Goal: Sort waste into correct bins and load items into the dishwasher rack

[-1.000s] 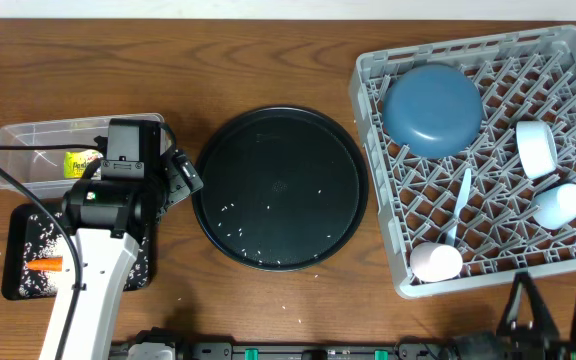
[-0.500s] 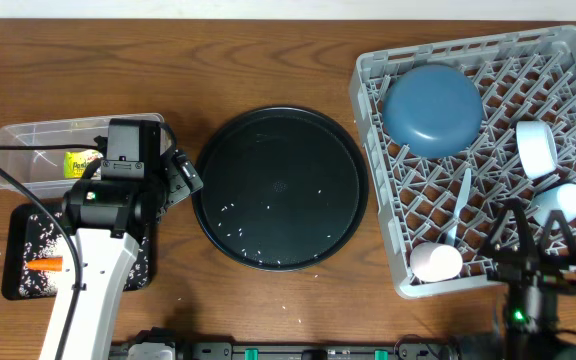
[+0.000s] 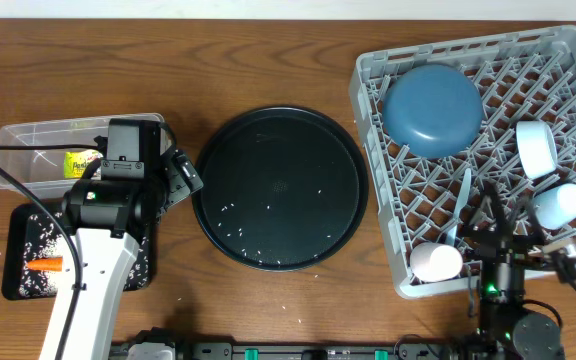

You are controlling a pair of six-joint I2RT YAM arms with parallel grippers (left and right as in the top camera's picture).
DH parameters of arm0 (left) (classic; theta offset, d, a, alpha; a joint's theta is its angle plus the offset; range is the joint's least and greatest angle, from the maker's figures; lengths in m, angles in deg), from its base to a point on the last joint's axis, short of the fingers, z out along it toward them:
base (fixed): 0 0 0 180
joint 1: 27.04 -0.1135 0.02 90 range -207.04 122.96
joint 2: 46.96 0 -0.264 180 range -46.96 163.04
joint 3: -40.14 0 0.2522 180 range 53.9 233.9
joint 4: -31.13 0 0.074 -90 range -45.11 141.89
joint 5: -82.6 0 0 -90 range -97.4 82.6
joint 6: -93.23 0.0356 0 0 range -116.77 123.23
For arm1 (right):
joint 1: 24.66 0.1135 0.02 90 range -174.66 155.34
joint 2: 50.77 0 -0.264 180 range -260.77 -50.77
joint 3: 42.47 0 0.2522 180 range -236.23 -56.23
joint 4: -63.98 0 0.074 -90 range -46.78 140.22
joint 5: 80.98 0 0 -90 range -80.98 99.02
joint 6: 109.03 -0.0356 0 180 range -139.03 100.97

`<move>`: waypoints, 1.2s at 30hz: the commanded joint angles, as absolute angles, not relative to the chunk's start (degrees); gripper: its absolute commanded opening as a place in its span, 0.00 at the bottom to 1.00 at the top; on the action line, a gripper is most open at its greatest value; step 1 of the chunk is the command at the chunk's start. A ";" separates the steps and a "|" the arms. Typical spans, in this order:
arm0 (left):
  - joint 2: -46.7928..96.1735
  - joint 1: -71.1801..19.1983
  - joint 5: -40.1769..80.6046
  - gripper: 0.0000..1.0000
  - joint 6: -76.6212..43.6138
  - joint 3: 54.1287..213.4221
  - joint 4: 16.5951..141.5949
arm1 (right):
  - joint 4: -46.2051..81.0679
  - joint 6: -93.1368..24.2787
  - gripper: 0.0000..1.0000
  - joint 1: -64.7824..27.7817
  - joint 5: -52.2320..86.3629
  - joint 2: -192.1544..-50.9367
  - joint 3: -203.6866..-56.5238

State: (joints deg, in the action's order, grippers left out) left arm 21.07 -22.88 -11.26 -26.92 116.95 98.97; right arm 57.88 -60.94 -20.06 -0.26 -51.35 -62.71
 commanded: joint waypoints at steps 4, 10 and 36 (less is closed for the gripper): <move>20.88 -23.16 -12.16 0.98 -26.79 117.89 99.28 | 58.38 -61.64 0.99 -21.57 2.41 -51.07 -57.29; 20.88 -23.16 -12.16 0.98 -26.79 117.89 99.28 | 54.64 -61.86 0.99 -23.23 2.63 -51.05 -56.55; 20.88 -23.16 -12.16 0.98 -26.79 117.89 99.28 | 45.99 -9.32 0.99 -23.52 11.22 -51.05 -56.52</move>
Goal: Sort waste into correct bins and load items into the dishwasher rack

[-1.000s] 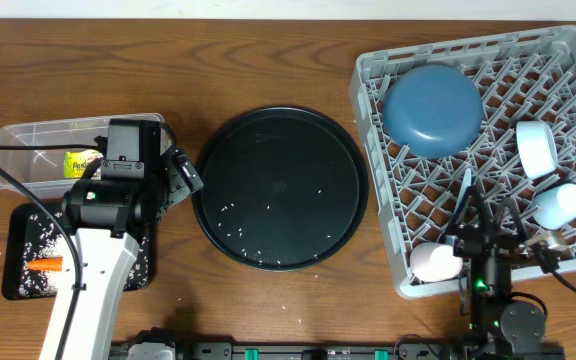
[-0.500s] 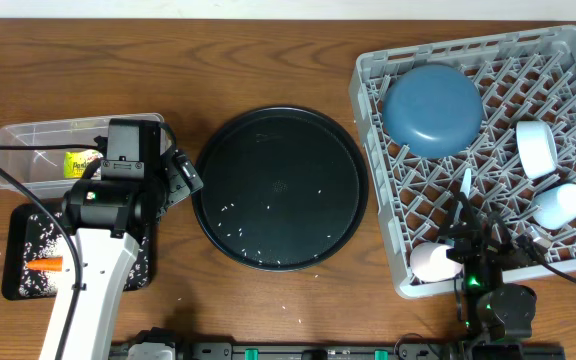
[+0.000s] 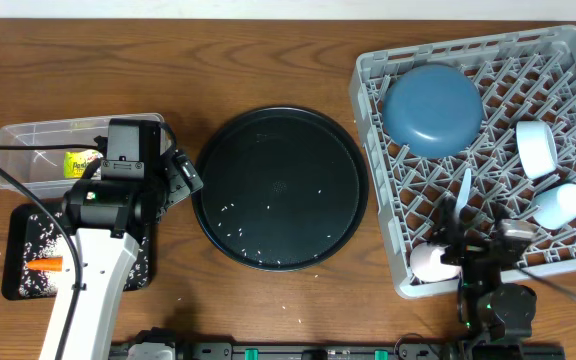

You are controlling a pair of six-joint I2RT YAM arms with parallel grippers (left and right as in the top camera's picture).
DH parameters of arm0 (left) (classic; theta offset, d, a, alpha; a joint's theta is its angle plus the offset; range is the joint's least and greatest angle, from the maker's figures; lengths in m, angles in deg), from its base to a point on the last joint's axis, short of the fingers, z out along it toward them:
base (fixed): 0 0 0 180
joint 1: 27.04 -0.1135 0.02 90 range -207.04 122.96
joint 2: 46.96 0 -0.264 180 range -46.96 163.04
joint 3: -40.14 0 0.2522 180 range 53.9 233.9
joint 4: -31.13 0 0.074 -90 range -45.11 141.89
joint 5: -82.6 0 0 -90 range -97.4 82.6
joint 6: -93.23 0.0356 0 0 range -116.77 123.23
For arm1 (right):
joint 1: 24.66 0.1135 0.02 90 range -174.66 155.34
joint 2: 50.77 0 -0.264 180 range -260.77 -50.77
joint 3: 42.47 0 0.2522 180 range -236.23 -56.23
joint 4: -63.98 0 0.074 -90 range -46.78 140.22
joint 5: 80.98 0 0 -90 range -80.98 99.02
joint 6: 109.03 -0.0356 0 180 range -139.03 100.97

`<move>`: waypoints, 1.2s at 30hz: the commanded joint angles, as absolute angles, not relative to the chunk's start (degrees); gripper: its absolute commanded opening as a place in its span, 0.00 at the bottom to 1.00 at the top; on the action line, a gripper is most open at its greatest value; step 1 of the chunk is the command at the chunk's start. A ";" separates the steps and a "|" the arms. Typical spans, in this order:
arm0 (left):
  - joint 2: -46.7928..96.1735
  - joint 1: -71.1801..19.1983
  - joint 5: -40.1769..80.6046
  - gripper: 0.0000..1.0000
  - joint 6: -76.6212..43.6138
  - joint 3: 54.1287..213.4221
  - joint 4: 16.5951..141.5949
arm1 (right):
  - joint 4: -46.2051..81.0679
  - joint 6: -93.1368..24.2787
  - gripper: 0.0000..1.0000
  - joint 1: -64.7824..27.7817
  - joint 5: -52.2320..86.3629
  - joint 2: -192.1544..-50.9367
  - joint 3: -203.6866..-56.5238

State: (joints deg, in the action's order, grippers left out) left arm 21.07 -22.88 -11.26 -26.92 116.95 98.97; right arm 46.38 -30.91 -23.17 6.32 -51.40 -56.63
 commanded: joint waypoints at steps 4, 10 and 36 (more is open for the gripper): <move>20.88 -23.16 -12.16 0.98 -26.79 117.89 99.28 | 45.99 -6.26 0.99 -23.54 10.78 -51.02 -56.52; 20.88 -23.16 -12.16 0.98 -26.79 117.89 99.28 | 46.05 -6.32 0.99 -23.54 10.58 -51.02 -56.52; 20.88 -23.16 -12.16 0.98 -26.79 117.89 99.28 | 46.05 -6.32 0.99 -23.52 10.58 -51.05 -56.52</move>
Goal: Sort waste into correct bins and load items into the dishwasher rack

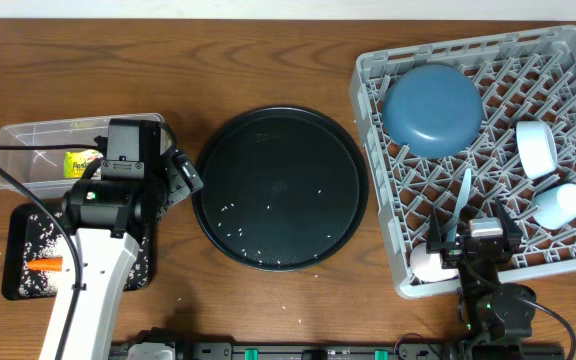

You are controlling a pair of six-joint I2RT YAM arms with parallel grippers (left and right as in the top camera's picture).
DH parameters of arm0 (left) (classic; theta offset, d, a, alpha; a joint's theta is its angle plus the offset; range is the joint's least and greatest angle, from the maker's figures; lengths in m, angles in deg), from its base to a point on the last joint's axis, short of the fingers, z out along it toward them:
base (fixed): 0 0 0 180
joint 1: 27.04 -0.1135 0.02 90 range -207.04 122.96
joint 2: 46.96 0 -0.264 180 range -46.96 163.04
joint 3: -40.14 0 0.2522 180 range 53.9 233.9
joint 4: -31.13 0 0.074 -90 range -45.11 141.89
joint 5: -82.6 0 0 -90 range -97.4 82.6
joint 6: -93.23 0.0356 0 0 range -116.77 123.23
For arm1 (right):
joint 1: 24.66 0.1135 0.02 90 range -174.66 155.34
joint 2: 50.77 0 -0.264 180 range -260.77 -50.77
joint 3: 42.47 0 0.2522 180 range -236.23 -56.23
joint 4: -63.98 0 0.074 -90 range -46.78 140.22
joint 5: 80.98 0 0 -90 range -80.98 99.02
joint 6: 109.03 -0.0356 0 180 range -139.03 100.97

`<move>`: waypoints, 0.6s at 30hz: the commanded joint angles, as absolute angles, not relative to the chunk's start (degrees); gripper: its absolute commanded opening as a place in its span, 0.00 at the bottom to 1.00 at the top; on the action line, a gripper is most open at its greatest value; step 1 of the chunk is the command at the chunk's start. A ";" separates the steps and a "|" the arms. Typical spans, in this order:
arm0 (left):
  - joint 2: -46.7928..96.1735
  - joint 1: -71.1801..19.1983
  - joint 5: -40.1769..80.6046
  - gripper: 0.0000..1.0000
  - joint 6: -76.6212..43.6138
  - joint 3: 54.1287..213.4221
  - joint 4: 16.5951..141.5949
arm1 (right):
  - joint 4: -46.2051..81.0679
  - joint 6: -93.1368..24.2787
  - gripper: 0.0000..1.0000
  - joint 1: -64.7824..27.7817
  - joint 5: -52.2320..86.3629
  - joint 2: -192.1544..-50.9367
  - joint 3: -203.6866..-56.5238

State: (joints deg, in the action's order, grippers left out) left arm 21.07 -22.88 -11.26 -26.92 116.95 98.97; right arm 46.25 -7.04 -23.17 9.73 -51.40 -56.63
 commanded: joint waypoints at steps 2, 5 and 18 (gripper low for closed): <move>20.88 -23.16 -12.16 0.98 -26.79 117.89 99.28 | 46.05 -6.32 0.99 -23.52 10.58 -51.05 -56.55; 20.88 -23.16 -12.16 0.98 -26.79 117.89 99.28 | 46.05 -6.32 0.99 -23.52 10.58 -51.05 -56.52; 14.28 -23.16 -12.16 0.98 -26.79 116.99 99.32 | 46.05 -6.32 0.99 -23.52 10.58 -51.07 -56.52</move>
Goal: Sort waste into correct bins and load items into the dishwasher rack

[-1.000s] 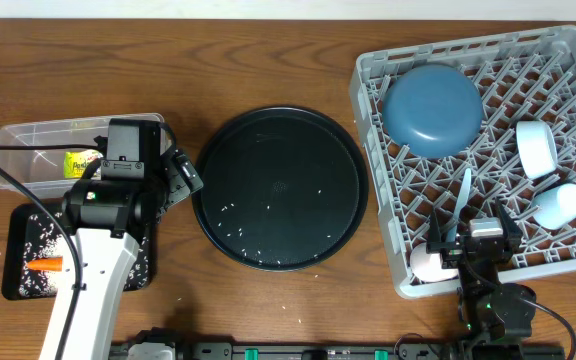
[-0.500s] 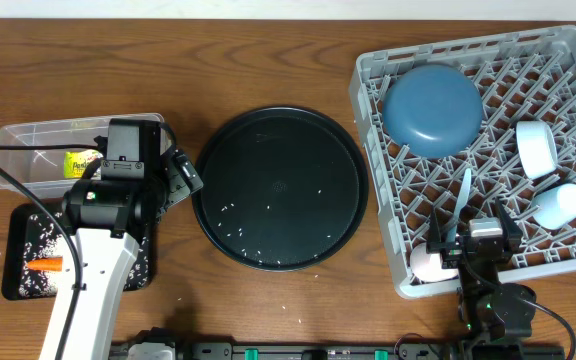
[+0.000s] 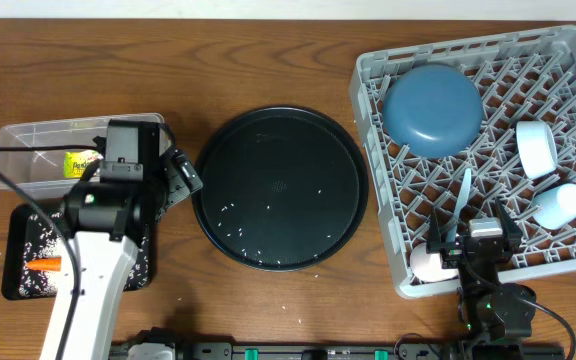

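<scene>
A dark round plate (image 3: 281, 187) dotted with rice grains lies mid-table. The grey dishwasher rack at the right holds an upturned blue bowl (image 3: 433, 108), three white cups (image 3: 536, 147) (image 3: 560, 203) (image 3: 430, 263) and a pale utensil (image 3: 465, 188). My left gripper (image 3: 186, 175) hovers just off the plate's left rim, apparently empty. My right gripper (image 3: 473, 225) hangs over the rack's front edge beside the front cup. From above, neither gripper's finger gap can be made out.
A clear bin (image 3: 28, 140) at the far left holds a yellow wrapper (image 3: 80, 162). In front of it a black tray (image 3: 18, 285) carries rice and an orange scrap (image 3: 45, 265). Loose grains dot the table near the plate.
My right arm first stood over the rack's front right corner. It then sat further left, by the front white cup, and has stayed there. My left arm kept its place between the clear bin and the plate throughout.
</scene>
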You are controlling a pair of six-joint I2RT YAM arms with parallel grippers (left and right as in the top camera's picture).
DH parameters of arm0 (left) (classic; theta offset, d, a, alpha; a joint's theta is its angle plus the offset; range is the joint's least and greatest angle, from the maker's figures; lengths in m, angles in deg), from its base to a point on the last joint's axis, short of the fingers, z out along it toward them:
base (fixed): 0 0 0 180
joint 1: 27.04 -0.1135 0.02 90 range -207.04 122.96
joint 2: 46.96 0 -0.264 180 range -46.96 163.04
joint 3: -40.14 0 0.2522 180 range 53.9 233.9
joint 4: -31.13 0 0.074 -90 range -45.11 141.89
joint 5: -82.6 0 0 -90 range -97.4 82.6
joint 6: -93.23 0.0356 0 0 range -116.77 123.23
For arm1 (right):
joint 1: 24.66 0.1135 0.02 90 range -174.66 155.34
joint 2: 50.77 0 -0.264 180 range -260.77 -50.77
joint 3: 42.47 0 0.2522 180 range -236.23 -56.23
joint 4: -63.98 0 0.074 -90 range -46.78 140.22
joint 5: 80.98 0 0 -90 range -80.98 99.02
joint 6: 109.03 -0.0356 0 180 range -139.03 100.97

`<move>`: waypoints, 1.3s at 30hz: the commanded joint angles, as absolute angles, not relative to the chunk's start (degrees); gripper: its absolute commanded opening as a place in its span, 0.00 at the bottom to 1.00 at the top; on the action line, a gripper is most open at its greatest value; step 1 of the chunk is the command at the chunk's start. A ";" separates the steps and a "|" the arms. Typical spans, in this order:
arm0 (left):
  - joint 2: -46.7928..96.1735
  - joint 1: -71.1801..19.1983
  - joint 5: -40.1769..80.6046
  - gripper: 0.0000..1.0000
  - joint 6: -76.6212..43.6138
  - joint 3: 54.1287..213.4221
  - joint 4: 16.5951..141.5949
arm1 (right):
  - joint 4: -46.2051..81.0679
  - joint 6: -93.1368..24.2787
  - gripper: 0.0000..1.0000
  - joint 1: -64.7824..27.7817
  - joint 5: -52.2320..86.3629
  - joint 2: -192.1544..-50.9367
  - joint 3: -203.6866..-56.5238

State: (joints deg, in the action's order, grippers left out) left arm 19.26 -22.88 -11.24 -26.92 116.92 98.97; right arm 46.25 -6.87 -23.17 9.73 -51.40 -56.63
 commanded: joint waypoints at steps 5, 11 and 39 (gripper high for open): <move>3.67 -23.16 -12.16 0.98 -26.79 116.99 99.30 | 46.05 -6.32 0.99 -23.52 10.58 -51.07 -56.52; -9.50 -23.16 -12.16 0.98 -26.79 116.99 99.30 | 46.05 -6.32 0.99 -23.52 10.58 -51.07 -56.52; -43.32 -23.16 -12.16 0.98 -26.79 104.95 101.05 | 46.05 -6.32 0.99 -23.52 10.58 -51.07 -56.55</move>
State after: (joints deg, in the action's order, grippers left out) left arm -41.48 -22.88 -11.28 -26.94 108.66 100.79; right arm 46.27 -6.87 -23.17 10.15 -51.40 -56.63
